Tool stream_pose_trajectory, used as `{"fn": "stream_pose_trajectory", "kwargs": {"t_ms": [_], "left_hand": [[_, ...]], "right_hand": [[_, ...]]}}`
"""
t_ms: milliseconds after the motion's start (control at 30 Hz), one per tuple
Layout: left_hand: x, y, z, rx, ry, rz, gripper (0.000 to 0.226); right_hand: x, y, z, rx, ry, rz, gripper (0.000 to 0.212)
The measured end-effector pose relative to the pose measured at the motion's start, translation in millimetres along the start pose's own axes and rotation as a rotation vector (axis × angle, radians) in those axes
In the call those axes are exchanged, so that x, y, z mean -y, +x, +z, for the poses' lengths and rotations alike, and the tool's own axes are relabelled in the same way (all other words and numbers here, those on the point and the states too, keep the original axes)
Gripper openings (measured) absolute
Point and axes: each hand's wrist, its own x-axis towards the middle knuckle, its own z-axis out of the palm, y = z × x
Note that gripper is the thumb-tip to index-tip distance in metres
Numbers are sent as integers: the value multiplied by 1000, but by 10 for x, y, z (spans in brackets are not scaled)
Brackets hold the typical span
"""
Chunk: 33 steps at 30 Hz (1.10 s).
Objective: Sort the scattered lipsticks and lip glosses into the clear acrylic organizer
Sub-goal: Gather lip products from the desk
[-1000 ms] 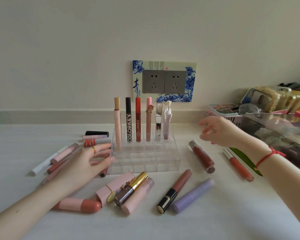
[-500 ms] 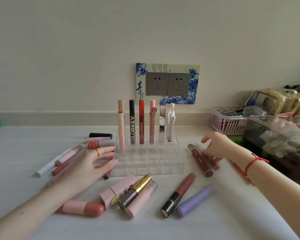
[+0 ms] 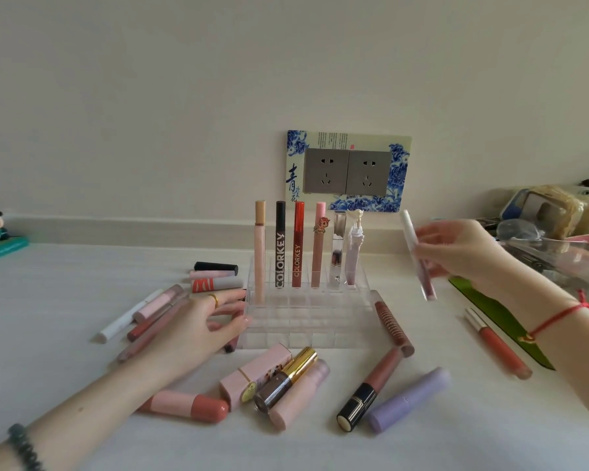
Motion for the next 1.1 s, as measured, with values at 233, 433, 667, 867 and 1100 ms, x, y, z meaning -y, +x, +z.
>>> {"fn": "stream_pose_trajectory", "kwargs": {"t_ms": [233, 433, 667, 867, 1100], "left_hand": [[10, -20, -9, 18, -13, -54, 47], [11, -23, -20, 48, -7, -77, 50], [36, -14, -20, 48, -11, -62, 50], [89, 17, 5, 24, -31, -10, 49], [107, 33, 16, 19, -8, 8, 48]], "right_hand": [[535, -283, 472, 136, 365, -253, 19], [606, -308, 1017, 82, 316, -374, 17], [554, -185, 1399, 3, 279, -390, 21], [477, -136, 1504, 4, 210, -387, 24], [423, -137, 1527, 3, 187, -386, 22]]}}
